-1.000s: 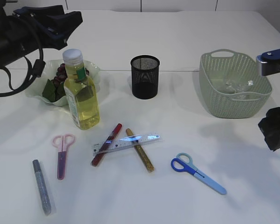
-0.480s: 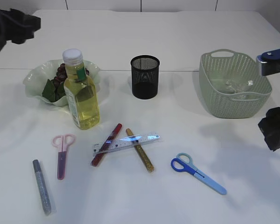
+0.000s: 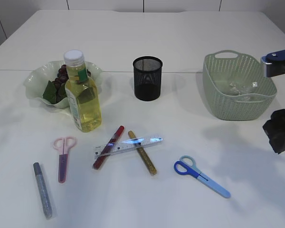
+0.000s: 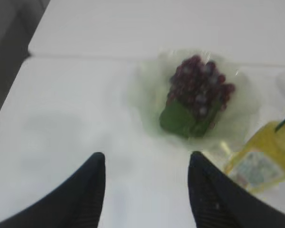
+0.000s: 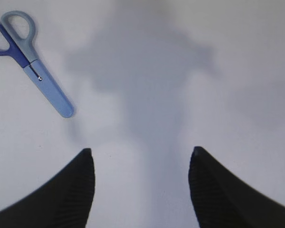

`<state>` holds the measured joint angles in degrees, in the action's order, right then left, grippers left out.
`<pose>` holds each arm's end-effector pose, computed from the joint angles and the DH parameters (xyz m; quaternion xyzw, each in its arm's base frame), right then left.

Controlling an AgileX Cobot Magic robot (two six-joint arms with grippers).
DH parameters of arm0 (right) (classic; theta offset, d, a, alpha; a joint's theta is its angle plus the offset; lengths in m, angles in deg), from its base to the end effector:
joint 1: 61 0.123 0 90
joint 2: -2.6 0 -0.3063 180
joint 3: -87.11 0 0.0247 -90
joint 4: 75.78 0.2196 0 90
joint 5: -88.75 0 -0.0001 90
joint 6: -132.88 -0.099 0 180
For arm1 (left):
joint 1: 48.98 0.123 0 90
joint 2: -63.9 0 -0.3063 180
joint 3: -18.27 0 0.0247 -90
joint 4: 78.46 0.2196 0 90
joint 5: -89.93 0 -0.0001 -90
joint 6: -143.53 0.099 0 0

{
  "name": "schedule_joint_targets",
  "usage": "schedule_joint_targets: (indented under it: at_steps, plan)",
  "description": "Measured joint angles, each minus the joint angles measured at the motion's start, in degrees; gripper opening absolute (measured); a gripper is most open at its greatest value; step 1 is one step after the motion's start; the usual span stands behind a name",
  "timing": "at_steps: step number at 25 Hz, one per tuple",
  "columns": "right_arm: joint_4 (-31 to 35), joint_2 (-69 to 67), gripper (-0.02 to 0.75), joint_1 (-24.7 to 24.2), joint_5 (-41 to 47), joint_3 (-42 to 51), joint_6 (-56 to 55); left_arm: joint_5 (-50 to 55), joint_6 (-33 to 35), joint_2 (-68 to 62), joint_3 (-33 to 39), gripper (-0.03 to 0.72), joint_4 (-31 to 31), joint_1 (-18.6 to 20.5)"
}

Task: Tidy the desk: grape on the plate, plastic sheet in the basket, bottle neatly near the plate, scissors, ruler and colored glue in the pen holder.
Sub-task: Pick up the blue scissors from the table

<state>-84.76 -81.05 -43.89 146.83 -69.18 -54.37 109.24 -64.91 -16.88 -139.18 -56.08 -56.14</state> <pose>0.2028 0.0487 0.2906 -0.1175 0.9824 -0.0429 0.1385 0.2538 -0.0193 0.3477 -0.0313 0.8698 -0.0066 0.4923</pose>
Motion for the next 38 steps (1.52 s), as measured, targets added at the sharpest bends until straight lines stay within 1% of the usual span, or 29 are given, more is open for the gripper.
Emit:
schedule_joint_targets:
  at_steps: [2, 5, 9, 12, 15, 17, 23, 26, 30, 32, 38]
  plan:
    - [0.0, 0.0, 0.489, 0.0, 0.0, 0.0, 0.0, 8.7, 2.2, 0.9, 0.0, 0.406, -3.1, 0.0]
    - [0.0, 0.0, 0.489, 0.0, 0.0, 0.0, 0.0, 18.8, 9.9, 1.1, 0.0, 0.406, -9.8, 0.0]
    - [0.0, 0.0, 0.489, 0.0, 0.0, 0.0, 0.0, 28.4, 21.5, 1.1, 0.0, 0.405, -20.2, 0.0]
    - [0.6, 0.0, 0.489, 0.0, 0.1, 0.0, 0.1, 35.3, 25.5, 1.1, 0.0, 0.405, -25.1, 0.0]
    - [2.9, 0.0, 0.489, 0.0, 0.1, 0.0, 2.4, 41.0, 26.6, 1.1, 0.0, 0.405, -27.0, 0.0]
    - [4.9, 0.0, 0.489, 0.0, 0.1, 0.0, 3.9, 43.3, 26.9, 1.1, 0.0, 0.405, -27.2, 0.0]
    - [7.9, -0.8, 0.489, 0.0, 0.4, -0.6, 6.7, 44.3, 27.1, 1.1, 0.0, 0.405, -27.3, 0.0]
    - [8.0, -3.7, 0.489, 1.3, 1.2, -2.9, 7.3, 44.3, 27.2, 1.1, 0.0, 0.405, -27.5, 0.0]
    - [7.4, -9.2, 0.489, 5.6, 1.2, -7.1, 7.8, 44.3, 27.2, 1.1, 0.0, 0.405, -27.9, 0.0]
    - [7.4, -13.0, 0.489, 6.9, 1.2, -8.6, 7.8, 44.3, 27.2, 1.1, 0.0, 0.405, -28.3, 0.0]
    - [7.2, -21.8, 0.485, 7.3, 0.4, -10.2, 9.2, 44.3, 27.2, 1.1, 0.0, 0.389, -31.0, 0.0]
